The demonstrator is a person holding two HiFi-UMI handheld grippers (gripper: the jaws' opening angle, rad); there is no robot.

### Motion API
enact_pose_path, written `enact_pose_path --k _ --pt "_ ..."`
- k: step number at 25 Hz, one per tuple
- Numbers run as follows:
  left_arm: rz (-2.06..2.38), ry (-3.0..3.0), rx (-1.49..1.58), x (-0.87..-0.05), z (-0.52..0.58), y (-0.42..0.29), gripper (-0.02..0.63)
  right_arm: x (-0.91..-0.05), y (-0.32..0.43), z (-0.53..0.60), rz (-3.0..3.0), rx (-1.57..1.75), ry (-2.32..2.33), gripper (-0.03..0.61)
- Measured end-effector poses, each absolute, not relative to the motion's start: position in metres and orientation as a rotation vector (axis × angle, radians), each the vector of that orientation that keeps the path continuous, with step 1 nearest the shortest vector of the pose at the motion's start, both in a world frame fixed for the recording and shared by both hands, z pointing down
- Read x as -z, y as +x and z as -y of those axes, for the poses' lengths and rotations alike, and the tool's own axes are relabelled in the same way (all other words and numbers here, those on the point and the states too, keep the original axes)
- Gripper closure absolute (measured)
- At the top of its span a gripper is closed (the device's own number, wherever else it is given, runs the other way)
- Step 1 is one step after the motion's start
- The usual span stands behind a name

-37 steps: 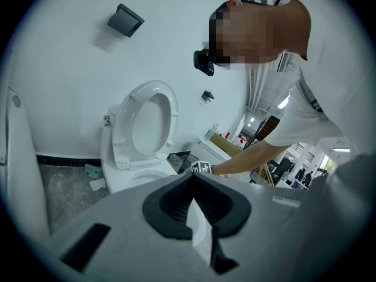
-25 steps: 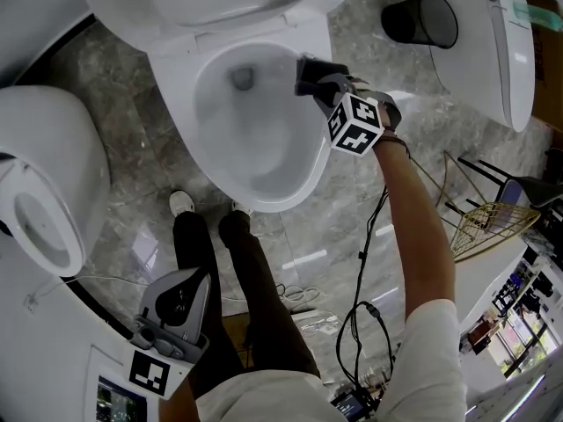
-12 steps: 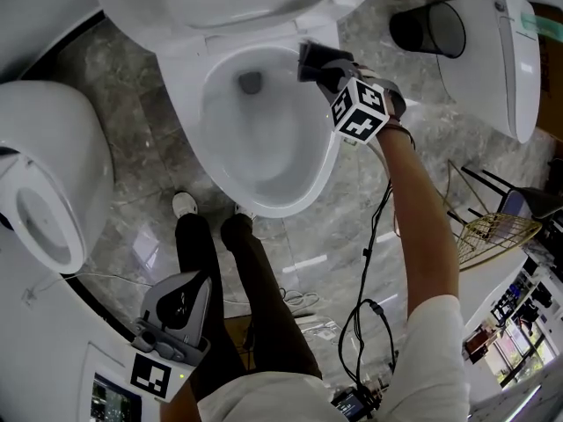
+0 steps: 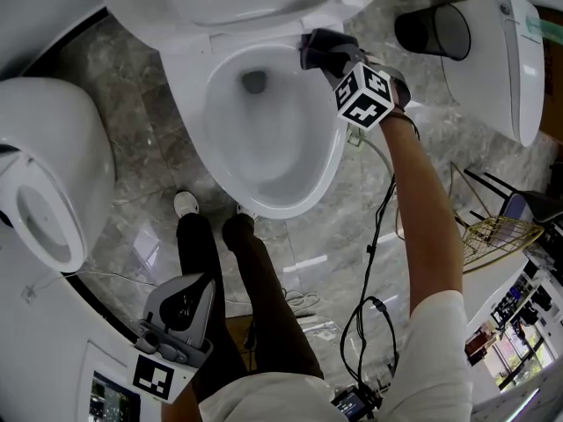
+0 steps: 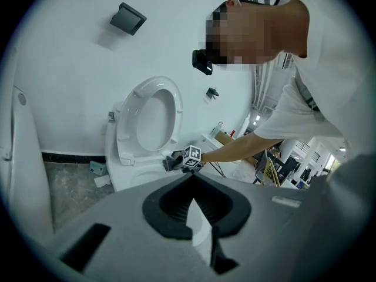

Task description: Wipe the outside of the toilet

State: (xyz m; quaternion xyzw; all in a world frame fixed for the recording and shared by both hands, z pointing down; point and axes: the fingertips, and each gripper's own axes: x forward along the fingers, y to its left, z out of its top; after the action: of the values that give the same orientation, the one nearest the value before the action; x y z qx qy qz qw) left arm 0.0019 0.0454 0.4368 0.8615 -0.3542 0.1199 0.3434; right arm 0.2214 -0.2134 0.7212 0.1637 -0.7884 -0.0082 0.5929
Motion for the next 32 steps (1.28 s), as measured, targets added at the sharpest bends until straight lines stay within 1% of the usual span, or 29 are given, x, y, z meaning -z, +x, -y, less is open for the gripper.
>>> enact_pose_path --k 10,21,32 --pt "0.949 2.233 -0.320 -0.438 -0.046 -0.007 0.615 -0.721 0.223 0.245 1.799 0.044 0.464 0.513" --pt "0.959 2.247 -0.322 -0.432 -0.049 -0.008 0.615 -0.719 0.230 0.250 1.770 0.027 0.540 0.511" --pt "0.927 2.279 -0.311 -0.421 -0.057 0.001 0.615 -0.690 0.295 0.242 1.726 -0.121 0.841 0.515"
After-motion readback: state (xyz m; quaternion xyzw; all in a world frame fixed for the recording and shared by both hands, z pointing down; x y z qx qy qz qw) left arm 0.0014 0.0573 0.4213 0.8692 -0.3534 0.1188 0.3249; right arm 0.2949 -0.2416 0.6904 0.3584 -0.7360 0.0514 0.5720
